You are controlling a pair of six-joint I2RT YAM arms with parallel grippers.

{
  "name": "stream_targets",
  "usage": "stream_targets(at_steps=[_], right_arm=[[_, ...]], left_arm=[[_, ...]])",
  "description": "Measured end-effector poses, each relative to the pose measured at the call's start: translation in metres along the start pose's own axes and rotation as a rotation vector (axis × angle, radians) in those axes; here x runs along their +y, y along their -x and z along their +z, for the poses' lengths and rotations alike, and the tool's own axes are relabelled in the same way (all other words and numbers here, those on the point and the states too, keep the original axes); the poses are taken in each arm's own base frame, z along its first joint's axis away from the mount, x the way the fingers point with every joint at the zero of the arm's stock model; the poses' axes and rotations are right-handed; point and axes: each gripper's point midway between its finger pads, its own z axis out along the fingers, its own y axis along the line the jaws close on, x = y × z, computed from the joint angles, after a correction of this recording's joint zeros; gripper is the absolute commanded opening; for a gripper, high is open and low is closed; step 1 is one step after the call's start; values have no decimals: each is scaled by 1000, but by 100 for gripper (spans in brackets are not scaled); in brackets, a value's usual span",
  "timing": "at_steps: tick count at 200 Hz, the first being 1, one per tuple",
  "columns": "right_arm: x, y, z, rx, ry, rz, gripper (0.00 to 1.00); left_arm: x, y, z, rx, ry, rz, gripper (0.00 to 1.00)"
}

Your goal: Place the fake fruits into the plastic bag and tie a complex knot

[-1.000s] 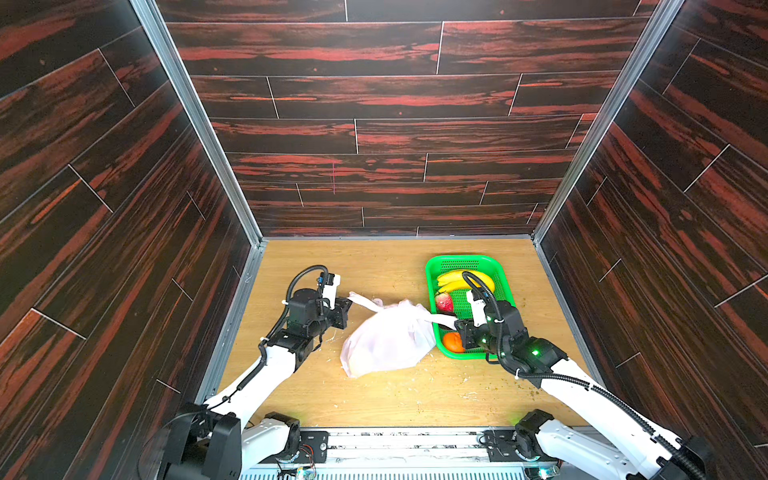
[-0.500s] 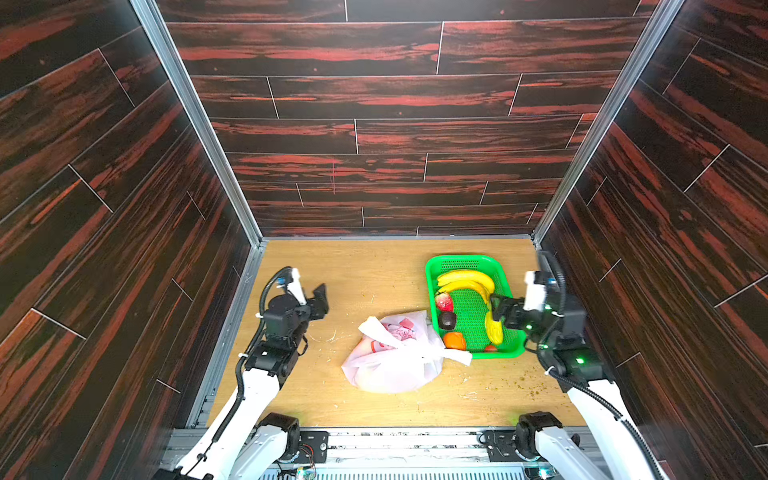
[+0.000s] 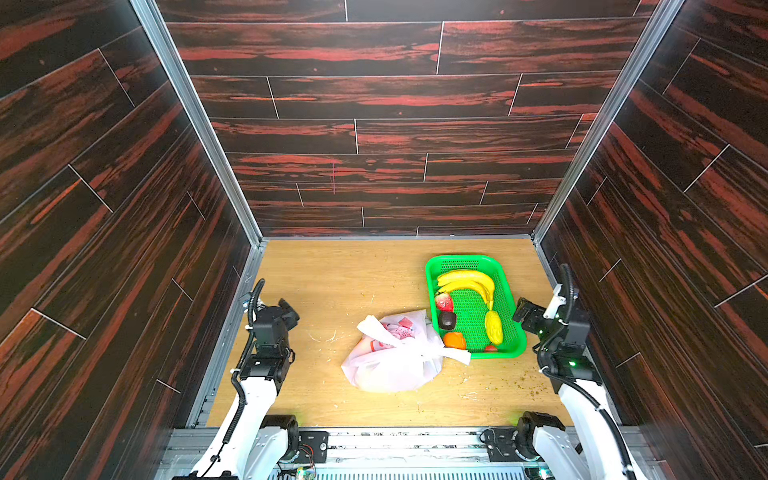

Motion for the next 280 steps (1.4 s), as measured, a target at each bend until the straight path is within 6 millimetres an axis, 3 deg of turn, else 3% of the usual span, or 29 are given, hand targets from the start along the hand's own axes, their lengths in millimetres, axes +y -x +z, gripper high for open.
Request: stream_targets(at_steps=[49, 99, 174, 227, 280], right_arm=[[-7, -38, 26, 11, -1, -24, 99], [1, -59, 46, -33, 82, -41, 99], [35, -42, 62, -179, 242, -154, 99], [41, -34, 69, -292, 272, -208, 99], [43, -25, 89, -248, 257, -204, 99]], left_arm=[[29, 18, -8, -83, 157, 76, 93], [46, 22, -8, -114, 257, 176, 94], [49, -25, 29, 1, 235, 278, 94], [35, -28, 41, -20, 152, 283, 94], [20, -39, 59, -11, 75, 283, 94]])
